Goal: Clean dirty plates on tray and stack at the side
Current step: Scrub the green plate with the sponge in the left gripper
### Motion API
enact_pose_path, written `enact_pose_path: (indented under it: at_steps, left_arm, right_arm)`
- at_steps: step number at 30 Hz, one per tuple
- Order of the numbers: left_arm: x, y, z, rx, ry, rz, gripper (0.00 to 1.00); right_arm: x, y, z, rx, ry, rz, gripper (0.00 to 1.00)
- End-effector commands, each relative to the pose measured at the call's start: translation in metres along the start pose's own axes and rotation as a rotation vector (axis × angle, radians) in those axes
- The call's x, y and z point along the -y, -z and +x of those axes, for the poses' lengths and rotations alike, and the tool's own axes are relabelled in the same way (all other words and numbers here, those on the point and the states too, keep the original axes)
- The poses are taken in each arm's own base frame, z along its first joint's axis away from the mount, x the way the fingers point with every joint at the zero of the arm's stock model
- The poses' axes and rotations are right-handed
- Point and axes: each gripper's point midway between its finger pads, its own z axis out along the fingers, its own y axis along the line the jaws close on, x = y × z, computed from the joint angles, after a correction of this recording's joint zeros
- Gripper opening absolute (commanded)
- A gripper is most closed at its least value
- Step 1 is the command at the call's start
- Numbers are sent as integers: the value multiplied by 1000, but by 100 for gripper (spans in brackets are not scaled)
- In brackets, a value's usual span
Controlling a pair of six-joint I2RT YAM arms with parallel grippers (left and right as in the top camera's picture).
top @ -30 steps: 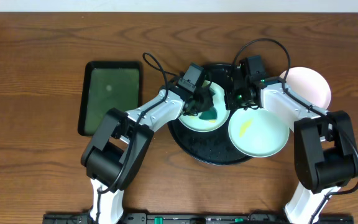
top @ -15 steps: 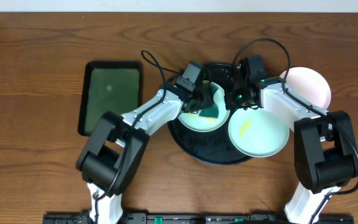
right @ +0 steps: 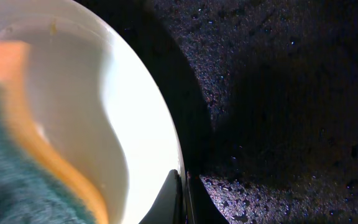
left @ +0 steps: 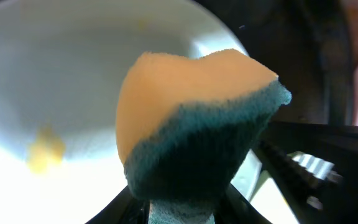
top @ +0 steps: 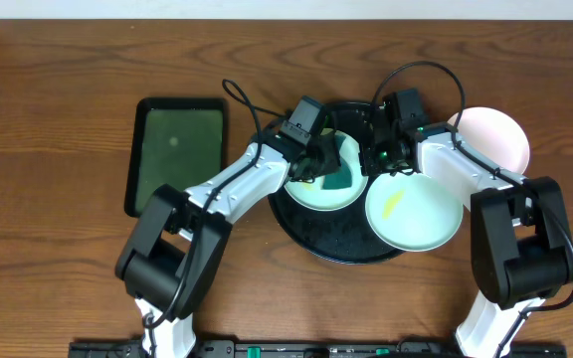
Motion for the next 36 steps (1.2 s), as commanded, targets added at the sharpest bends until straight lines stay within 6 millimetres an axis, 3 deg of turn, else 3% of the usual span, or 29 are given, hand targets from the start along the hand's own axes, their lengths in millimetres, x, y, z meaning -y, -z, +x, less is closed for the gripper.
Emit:
enact_pose_path:
  at_steps: [1, 7, 16, 20, 26, 29, 36]
  left_arm:
    - [-10, -10, 6, -22, -14, -33, 32]
    - [-12, -10, 8, -26, -12, -39, 11]
    - [-28, -27, 16, -41, -11, -97, 10]
    - [-50, -31, 12, -5, -10, -196, 9]
    - [-112, -6, -7, 143, -35, -543, 9]
    - [-133, 9, -13, 178, -63, -663, 9]
    - [-137, 26, -24, 178, -67, -676, 8]
  right_arm:
    - [-3, 2, 7, -13, -2, 5, 1]
    - [-3, 2, 7, -12, -2, 4, 1]
    - [-3, 2, 7, -12, -1, 4, 1]
    - [-3, 2, 8, -14, -2, 5, 1]
    - [-2, 2, 10, -22, -4, 7, 1]
    - [0, 2, 11, -27, -5, 19, 1]
    - [6, 2, 15, -41, -8, 54, 1]
